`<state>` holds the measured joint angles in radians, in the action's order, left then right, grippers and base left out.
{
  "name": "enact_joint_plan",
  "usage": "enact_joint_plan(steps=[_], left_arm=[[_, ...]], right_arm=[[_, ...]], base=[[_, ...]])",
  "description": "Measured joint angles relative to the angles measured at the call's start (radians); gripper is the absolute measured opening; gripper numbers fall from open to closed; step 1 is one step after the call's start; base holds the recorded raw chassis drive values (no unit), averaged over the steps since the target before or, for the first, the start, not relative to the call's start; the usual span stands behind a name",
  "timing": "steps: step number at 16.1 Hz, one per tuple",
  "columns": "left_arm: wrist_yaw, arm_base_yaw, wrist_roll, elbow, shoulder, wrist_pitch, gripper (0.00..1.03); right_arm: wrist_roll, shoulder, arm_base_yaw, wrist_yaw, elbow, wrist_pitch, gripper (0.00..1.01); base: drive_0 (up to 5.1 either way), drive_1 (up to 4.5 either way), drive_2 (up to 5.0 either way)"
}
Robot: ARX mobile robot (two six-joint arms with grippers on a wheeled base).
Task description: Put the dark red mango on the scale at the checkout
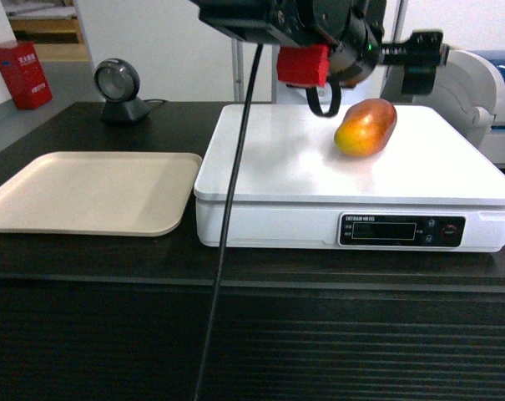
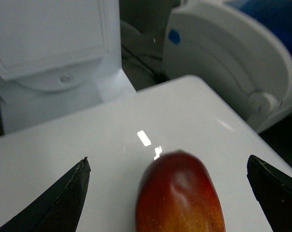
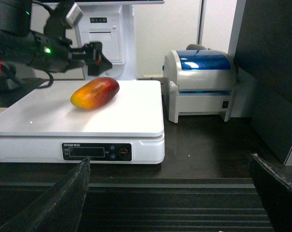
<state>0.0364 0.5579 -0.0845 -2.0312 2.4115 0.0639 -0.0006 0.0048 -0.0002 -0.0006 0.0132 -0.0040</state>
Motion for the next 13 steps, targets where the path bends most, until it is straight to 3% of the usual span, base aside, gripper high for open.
enact_joint_plan(steps=[2, 4, 7, 10, 11, 12, 13], left_arm=[[0.030, -0.021, -0.019, 0.137, -0.139, 0.134, 0.98], [0.066, -0.034, -0.013, 0.336, -0.311, 0.324, 0.98], [0.108, -0.022, 0.047, 0.700, -0.577, 0.572, 0.98], [0.194, -0.014, 0.101, 1.037, -0.739, 0.642, 0.98], [0.366, -0.025, 0.098, 1.165, -0.827, 0.628, 0.85], [0.406, -0.082, 0.092, 1.324, -0.988, 0.616, 0.71], [0.372, -0.156, 0.092, 1.450, -1.156, 0.597, 0.58]], right_arm=[[0.000, 0.000, 0.000, 0.000, 0.000, 0.000, 0.98], [0.000, 0.000, 0.000, 0.000, 0.000, 0.000, 0.98], [0.000, 0.000, 0.000, 0.000, 0.000, 0.000, 0.98], [0.000, 0.000, 0.000, 0.000, 0.000, 0.000, 0.98], [0.000, 0.000, 0.000, 0.000, 0.000, 0.000, 0.98], [0.000, 0.000, 0.000, 0.001, 0.000, 0.000, 0.98], [0.000, 0.000, 0.000, 0.000, 0.000, 0.000, 0.98]], base=[[0.0, 0.00, 0.0], [0.0, 0.00, 0.0], [0.0, 0.00, 0.0], [0.0, 0.00, 0.0], [0.0, 0.00, 0.0], [0.0, 0.00, 0.0], [0.0, 0.00, 0.0]])
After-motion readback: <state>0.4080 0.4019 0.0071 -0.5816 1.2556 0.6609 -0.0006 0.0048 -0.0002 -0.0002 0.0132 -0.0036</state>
